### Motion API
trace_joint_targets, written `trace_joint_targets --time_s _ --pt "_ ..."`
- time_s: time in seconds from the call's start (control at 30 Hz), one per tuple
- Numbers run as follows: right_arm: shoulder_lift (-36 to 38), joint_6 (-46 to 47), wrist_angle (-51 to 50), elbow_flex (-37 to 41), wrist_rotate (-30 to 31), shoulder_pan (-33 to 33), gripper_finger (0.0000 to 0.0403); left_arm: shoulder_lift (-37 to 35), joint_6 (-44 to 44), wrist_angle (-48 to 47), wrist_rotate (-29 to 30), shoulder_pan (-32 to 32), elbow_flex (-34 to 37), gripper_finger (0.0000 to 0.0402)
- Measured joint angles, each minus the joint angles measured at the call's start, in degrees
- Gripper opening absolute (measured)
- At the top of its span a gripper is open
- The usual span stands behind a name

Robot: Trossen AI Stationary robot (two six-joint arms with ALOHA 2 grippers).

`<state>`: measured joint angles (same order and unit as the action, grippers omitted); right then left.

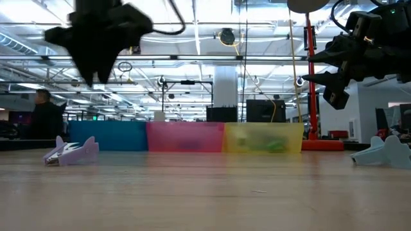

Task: Pick and place Stapler, Stapler remover, tape
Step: Put the purple staple remover into the blue bin

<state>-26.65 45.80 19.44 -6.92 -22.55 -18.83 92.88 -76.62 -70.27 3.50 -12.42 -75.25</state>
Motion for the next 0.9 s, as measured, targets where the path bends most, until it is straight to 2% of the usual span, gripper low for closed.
trace_joint_targets --time_s 0.17,0.33,0.6,0.9 --pt "0.0 -0.15 0.0 0.0 -0.02 0.0 0.0155 -0.04 -11.01 8.18 -1.27 -4.05 8.98 0.0143" --pt "0.0 -0.02 0.0 0.0 -0.04 0.0 0.0155 -0.1 -17.93 17.19 -2.03 -5.99 15.2 0.0143" --pt "0.0 -0.02 0.0 0.0 -0.07 0.0 0.0155 -0.08 -22.99 27.41 -4.06 -6.87 21.6 0.0143" --pt "0.0 -0.11 0.0 0.0 -0.04 0.0 0.0155 -0.11 -25.97 31.55 -4.08 -7.64 24.37 0.0143"
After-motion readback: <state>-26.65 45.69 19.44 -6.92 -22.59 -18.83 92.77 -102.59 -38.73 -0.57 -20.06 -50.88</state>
